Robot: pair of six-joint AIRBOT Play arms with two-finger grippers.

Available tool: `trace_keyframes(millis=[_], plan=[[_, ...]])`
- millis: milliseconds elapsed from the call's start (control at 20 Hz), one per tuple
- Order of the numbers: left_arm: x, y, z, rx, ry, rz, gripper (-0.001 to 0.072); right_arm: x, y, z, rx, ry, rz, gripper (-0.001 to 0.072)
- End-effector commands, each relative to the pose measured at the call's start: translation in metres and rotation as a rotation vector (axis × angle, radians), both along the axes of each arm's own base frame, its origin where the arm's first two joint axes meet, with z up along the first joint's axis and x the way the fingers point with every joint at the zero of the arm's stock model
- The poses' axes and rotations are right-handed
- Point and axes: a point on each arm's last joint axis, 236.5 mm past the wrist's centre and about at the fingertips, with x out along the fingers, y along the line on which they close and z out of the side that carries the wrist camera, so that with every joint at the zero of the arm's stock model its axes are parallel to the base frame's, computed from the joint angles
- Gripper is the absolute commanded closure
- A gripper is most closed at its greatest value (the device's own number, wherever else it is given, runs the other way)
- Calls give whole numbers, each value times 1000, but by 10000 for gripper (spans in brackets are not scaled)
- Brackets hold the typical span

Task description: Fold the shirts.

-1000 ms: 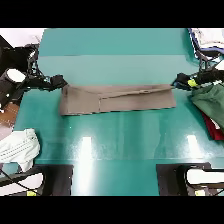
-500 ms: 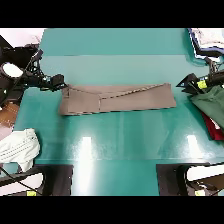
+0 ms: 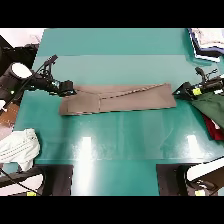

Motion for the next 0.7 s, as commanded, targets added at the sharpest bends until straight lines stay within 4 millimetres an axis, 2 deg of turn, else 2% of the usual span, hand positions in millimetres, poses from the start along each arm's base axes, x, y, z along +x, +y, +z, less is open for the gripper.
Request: trace_keyframes(millis=[0, 50, 100, 200, 250, 350, 450, 550, 650], plan=[[0, -15, 2, -2, -22, -25, 676, 8, 20, -9, 37, -19, 31, 266], [0, -16, 2, -3, -25, -25, 676, 10, 25, -8, 37, -25, 38, 267], [1, -16, 3, -3, -28, -24, 676, 11, 31, -7, 44, -35, 52, 330], [2, -16, 2, -3, -29, -23, 676, 11, 39, -6, 46, -42, 76, 528], [1, -16, 2, -4, -26, -23, 676, 10, 43, -5, 48, -51, 98, 695], [2, -19, 4, -21, -19, -9, 684, 10, 47, 3, 43, -72, 121, 696], [7, -27, 10, -62, -31, 15, 685, 13, 49, 24, 23, -121, 128, 698], [16, -43, 15, -67, -93, 17, 685, 16, 56, 56, -3, -194, 140, 699], [25, -69, 16, -68, -132, -15, 686, 20, 74, 100, 24, -292, 144, 700]])
